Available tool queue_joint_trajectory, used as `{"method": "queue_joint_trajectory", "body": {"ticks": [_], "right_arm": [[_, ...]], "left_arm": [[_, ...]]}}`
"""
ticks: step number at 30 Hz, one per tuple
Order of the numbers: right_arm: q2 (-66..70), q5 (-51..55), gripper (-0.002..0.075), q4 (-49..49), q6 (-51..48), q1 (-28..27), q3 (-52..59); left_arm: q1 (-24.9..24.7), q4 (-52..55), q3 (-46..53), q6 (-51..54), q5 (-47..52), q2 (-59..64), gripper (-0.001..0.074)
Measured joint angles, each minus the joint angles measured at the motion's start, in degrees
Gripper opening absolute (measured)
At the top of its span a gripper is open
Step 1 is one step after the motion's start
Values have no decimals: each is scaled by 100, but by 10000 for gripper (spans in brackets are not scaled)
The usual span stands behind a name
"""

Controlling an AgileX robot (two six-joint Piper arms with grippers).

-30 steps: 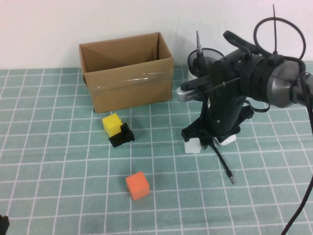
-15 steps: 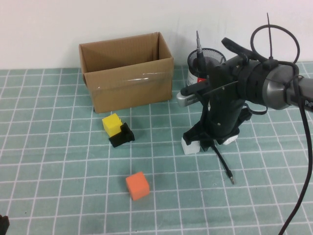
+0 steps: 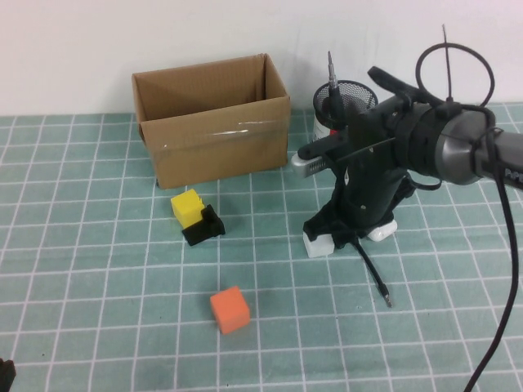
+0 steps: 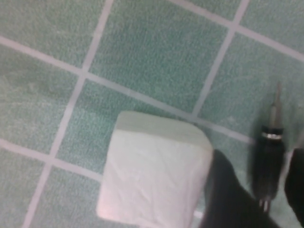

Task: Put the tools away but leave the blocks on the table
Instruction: Pick up the long Screwdriver from the table, then place the long Screwdriver into the round holder

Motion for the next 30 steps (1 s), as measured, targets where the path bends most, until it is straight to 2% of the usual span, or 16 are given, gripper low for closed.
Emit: {"method": "queue_joint_trajectory", "body": {"ticks": [7,8,12,21,24,25,26,30], "right_arm": [[98,135,214,0,0,0,0],[98,169,150,0,0,0,0],[98,419,-10,-14,0,0,0],[-471,801,-8,-37,-91,0,0],[-938,595,-8,-91,-15,0,0],[-1109,500,36,-143,39,0,0],[-1275,350,-8,-221,105,0,0],[-1752,-501,-8,-423,292,11,10]], "left_arm": [[0,0,0,0,0,0,-3],[0,0,0,0,0,0,-3],[0,0,0,0,0,0,-3],[0,0,0,0,0,0,-3],[0,0,0,0,0,0,-3],[0,0,0,0,0,0,-3],[0,0,0,0,0,0,-3],[0,0,0,0,0,0,-3]]}}
